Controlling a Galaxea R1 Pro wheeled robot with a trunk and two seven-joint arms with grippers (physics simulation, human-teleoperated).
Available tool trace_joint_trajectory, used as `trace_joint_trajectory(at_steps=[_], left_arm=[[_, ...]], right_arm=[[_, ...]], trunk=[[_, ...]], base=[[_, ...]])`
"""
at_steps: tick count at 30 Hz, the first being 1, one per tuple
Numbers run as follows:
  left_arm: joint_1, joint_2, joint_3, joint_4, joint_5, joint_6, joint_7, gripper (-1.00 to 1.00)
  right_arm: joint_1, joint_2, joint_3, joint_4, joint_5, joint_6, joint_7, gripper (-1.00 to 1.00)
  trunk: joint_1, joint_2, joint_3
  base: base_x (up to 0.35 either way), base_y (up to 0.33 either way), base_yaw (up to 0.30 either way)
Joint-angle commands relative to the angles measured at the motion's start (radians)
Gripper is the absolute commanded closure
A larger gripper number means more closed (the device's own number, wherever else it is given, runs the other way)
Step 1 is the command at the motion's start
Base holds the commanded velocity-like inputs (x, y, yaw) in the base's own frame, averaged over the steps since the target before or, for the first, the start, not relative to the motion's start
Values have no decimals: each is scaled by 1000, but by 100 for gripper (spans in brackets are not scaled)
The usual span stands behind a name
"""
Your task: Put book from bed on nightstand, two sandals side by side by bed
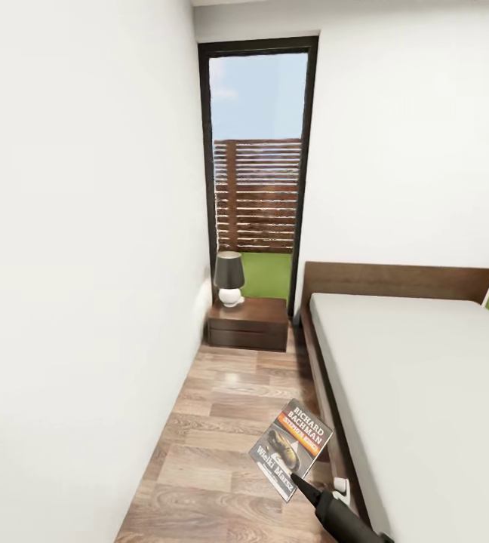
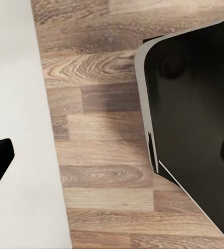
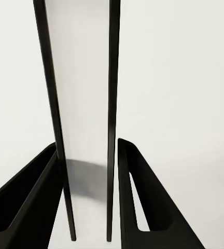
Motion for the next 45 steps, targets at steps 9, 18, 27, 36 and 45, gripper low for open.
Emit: trace_joint_trajectory(at_steps=[9, 18, 27, 36, 45], left_arm=[[1, -2, -8, -3, 5, 0, 8, -100], [1, -6, -8, -3, 5, 0, 8, -100], [1, -11, -10, -3, 5, 0, 8, -100], [1, -21, -11, -3, 4, 1, 8, -100], [1, -30, -13, -3, 3, 1, 8, -100]], right_arm=[[0, 0, 2, 1, -9, 10, 2, 100], [0, 0, 2, 1, -9, 10, 2, 100], [0, 0, 2, 1, -9, 10, 2, 100], [0, 0, 2, 1, -9, 10, 2, 100], [0, 0, 2, 1, -9, 10, 2, 100]], trunk=[[0, 0, 0], [0, 0, 0], [0, 0, 0], [0, 0, 0], [0, 0, 0]], base=[[84, 68, -51], [80, 65, -11], [17, 14, -2], [4, 3, -1], [24, 10, 0]])
